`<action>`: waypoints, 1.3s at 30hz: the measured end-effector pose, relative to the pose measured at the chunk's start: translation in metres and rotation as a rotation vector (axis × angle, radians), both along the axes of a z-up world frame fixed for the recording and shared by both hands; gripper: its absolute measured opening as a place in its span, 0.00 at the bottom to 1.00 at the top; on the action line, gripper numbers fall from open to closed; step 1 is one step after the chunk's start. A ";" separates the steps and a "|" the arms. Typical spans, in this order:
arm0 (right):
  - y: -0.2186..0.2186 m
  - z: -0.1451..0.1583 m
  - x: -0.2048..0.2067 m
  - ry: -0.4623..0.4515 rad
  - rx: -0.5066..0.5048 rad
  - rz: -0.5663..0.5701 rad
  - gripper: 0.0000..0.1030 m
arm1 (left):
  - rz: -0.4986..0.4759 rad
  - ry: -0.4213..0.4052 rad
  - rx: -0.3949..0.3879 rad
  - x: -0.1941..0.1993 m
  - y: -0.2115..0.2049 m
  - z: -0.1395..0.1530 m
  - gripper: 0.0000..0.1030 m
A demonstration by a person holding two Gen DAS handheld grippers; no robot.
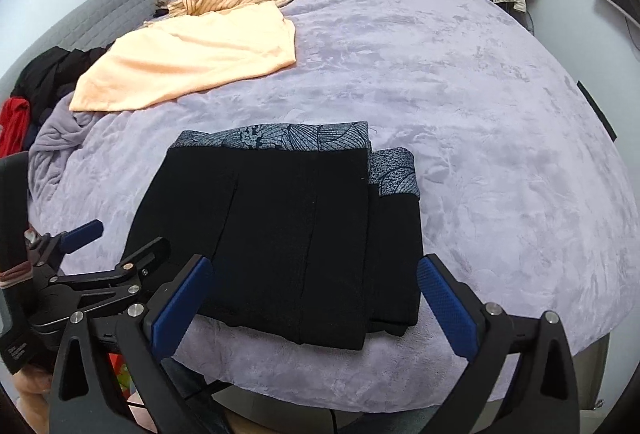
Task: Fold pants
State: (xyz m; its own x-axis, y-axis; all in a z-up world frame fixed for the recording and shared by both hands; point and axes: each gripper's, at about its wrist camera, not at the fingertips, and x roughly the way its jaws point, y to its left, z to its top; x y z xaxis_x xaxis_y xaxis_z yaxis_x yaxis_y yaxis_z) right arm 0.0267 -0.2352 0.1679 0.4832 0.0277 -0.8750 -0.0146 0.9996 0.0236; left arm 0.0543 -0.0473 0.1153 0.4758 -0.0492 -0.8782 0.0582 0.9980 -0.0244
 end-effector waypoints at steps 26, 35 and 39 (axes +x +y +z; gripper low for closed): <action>0.001 -0.020 0.004 0.070 -0.073 -0.046 0.99 | -0.016 0.008 0.029 -0.002 -0.006 0.001 1.00; 0.001 -0.023 0.005 0.077 -0.082 -0.047 0.99 | -0.011 0.001 0.037 -0.003 -0.004 0.002 1.00; 0.000 -0.025 0.006 0.084 -0.080 -0.047 0.99 | -0.014 0.001 0.038 -0.003 -0.004 0.002 1.00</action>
